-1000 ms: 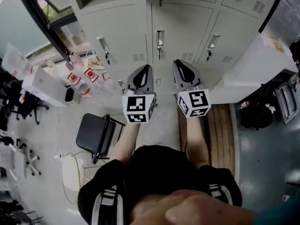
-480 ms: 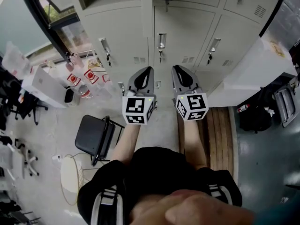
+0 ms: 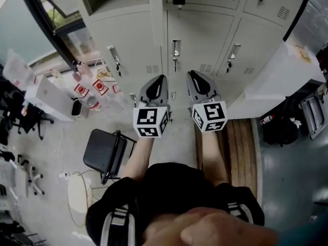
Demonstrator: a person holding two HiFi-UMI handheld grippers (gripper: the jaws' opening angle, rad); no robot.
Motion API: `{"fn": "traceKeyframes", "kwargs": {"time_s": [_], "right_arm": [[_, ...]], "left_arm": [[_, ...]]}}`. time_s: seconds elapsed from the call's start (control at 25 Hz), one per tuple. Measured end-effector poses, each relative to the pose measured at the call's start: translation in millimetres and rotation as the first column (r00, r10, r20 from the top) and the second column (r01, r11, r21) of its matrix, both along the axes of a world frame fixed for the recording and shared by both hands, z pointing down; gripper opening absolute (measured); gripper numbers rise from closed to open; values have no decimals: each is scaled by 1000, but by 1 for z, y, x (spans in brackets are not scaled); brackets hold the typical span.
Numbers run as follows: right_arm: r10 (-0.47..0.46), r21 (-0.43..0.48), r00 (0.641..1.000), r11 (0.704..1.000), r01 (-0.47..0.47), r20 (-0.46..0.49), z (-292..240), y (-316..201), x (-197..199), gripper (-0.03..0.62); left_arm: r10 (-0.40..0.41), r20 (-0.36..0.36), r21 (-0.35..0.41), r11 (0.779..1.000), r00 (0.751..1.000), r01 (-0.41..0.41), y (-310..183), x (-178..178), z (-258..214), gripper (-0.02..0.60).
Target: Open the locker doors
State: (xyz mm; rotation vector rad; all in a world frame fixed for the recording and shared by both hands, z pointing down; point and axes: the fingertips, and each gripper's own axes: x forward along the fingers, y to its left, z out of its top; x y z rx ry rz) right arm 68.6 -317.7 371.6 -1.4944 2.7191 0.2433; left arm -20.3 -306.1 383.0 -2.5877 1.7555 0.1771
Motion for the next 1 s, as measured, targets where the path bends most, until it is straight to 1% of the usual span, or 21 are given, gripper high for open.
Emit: {"fn": "traceKeyframes", "kwargs": {"time_s": [0.16, 0.32, 0.52, 0.64, 0.8, 1.0], "right_arm": [[-2, 22, 1000, 1000, 2, -2, -8, -6, 3, 44], [-22, 61, 1000, 998, 21, 15, -30, -16, 7, 44], [-36, 124, 999, 992, 39, -33, -61, -28, 13, 44], [-38, 145, 998, 988, 46, -55, -76, -40, 17, 44], [-50, 171, 997, 983, 61, -65, -100, -56, 16, 44], [-96, 205, 994, 973, 106, -58, -143, -78, 11, 44]], "left_arm": [[5, 1, 7, 1000, 1000, -5, -3, 3, -2, 9], [25, 12, 12, 1000, 1000, -25, -11, 10, -9, 9], [43, 19, 20, 999, 999, -43, -20, 20, -17, 9], [56, 26, 24, 998, 998, -57, -26, 27, -22, 9], [65, 34, 32, 997, 997, -66, -35, 34, -31, 9], [64, 51, 53, 996, 997, -66, -42, 42, -48, 9]]}}
